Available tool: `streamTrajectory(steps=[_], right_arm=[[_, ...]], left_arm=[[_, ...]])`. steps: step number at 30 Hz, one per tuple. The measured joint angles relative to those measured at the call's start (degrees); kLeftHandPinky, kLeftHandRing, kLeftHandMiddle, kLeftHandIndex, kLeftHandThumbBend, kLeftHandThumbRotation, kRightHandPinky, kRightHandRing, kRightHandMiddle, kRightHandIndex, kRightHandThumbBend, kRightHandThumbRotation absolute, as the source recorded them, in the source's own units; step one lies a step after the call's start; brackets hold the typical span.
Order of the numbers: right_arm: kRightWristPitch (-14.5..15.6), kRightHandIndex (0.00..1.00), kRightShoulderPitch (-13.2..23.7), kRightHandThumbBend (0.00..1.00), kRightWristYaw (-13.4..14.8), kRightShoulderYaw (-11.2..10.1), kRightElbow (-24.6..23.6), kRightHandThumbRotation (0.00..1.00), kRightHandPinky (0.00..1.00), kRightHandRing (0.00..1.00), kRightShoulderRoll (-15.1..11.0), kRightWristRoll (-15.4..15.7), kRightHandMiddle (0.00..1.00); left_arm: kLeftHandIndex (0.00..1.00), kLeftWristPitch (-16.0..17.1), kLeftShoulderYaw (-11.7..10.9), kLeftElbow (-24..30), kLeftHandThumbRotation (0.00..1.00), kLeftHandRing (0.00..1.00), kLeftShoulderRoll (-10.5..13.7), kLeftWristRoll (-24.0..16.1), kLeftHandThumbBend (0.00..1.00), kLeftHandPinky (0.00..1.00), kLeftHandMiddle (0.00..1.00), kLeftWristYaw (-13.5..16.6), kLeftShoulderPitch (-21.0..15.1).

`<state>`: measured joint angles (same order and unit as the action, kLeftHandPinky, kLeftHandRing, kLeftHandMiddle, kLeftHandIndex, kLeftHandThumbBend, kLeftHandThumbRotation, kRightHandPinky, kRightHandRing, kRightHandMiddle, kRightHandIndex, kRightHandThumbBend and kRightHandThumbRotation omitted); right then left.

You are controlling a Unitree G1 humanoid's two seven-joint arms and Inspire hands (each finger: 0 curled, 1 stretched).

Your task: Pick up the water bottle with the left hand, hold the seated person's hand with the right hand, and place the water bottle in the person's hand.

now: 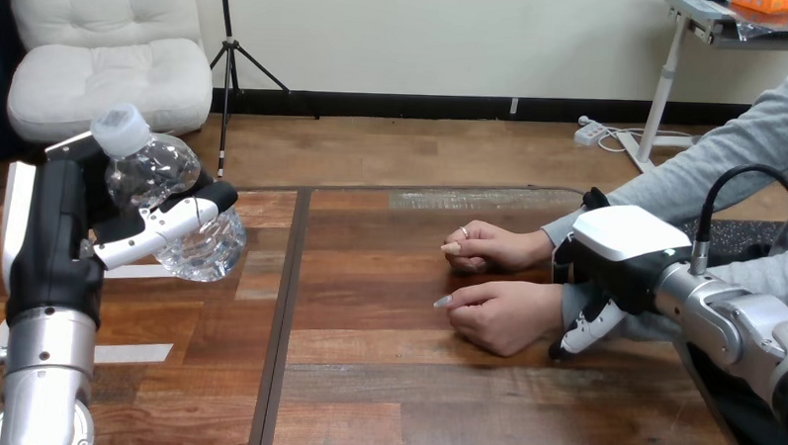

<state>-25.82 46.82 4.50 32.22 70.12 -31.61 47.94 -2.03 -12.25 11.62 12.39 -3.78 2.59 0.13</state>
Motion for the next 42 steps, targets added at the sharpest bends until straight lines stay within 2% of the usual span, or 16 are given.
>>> streamTrajectory(steps=[7,25,42], right_arm=[[0.1,0.52,0.0,1.00,-1.3,0.8,0.0,0.34,0.41,0.46,0.1,0.0,0.50],[1.9,0.57,0.8,1.00,-6.6,0.8,0.0,0.32,0.40,0.49,0.2,-0.7,0.55],[3.4,0.58,1.0,1.00,-9.0,0.8,0.0,0.27,0.40,0.51,0.3,-0.8,0.57]], left_arm=[[0.40,0.0,0.0,0.0,0.00,0.34,-0.1,0.5,0.72,0.28,0.39,0.0,0.1],[0.40,0.7,-0.2,0.0,0.00,0.33,-0.1,0.8,0.72,0.27,0.39,0.0,0.5],[0.40,2.0,-0.7,0.1,0.00,0.33,-0.1,1.1,0.71,0.27,0.39,0.0,0.5]])
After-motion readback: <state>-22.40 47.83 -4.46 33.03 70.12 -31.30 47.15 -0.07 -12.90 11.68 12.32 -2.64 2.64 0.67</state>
